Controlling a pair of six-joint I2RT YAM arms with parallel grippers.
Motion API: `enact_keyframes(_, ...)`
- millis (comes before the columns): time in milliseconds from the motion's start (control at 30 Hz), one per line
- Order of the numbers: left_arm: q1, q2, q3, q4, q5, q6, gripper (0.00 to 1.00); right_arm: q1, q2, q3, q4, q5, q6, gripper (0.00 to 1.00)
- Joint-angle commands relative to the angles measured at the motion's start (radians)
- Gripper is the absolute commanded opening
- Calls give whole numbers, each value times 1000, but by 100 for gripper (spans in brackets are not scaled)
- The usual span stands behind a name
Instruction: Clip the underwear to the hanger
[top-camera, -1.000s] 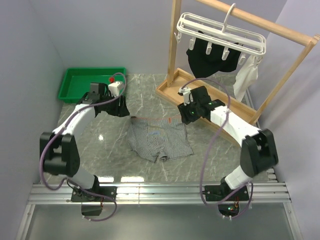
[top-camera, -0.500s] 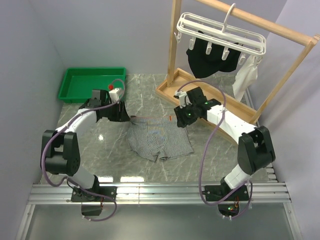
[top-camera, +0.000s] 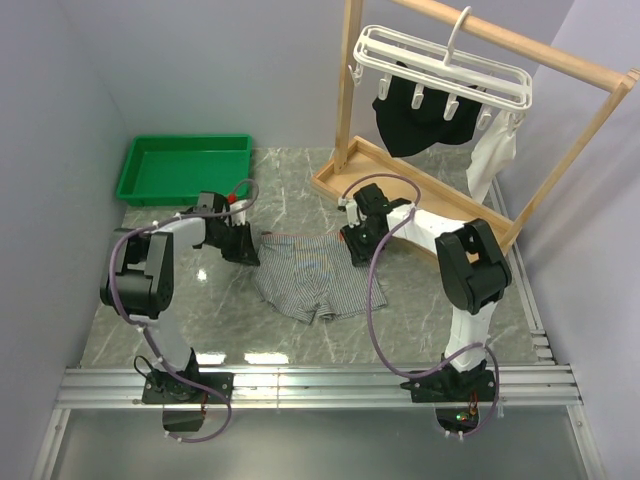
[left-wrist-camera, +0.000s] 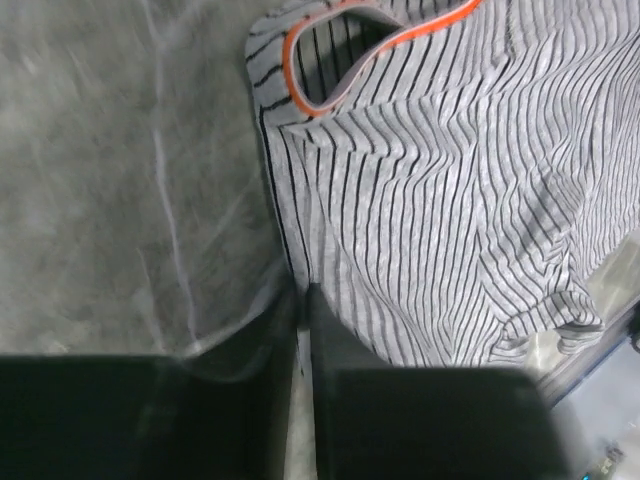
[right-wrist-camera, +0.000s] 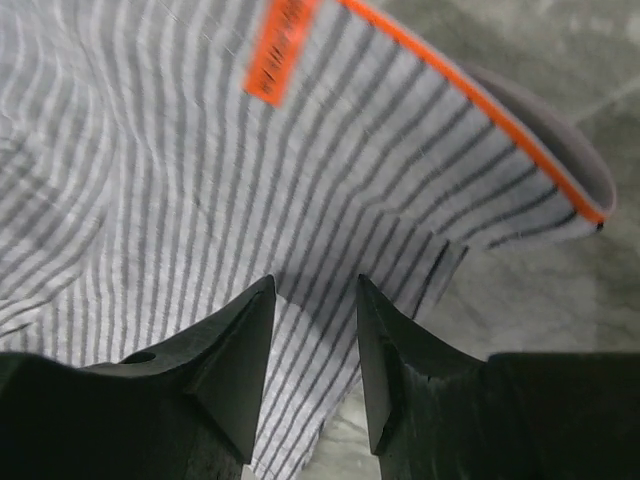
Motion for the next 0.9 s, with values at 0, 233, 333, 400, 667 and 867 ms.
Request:
enact_keyframes(0, -2, 2, 49, -124, 37, 89, 5, -3, -12, 16, -59, 74, -7, 45)
enact_keyframes(233, 0, -124, 26, -268, -17, 278, 0, 1, -105, -88, -145, 77, -33, 44)
enact_keyframes(333, 0, -173, 26, -315, -31, 365, 0, 16, -149, -115, -197, 45, -68, 42)
enact_keyframes(400, 9, -191, 29, -311, -10, 401, 11, 29, -173, -110, -206, 20, -87, 42)
enact_keyframes(667, 32, -136, 118, -158, 83, 370, 49, 36, -193, 32, -182, -44, -58, 41)
enact_keyframes(867, 20, 5, 213, -140, 50, 382, 39, 72, -177, 39, -154, -58, -30, 39)
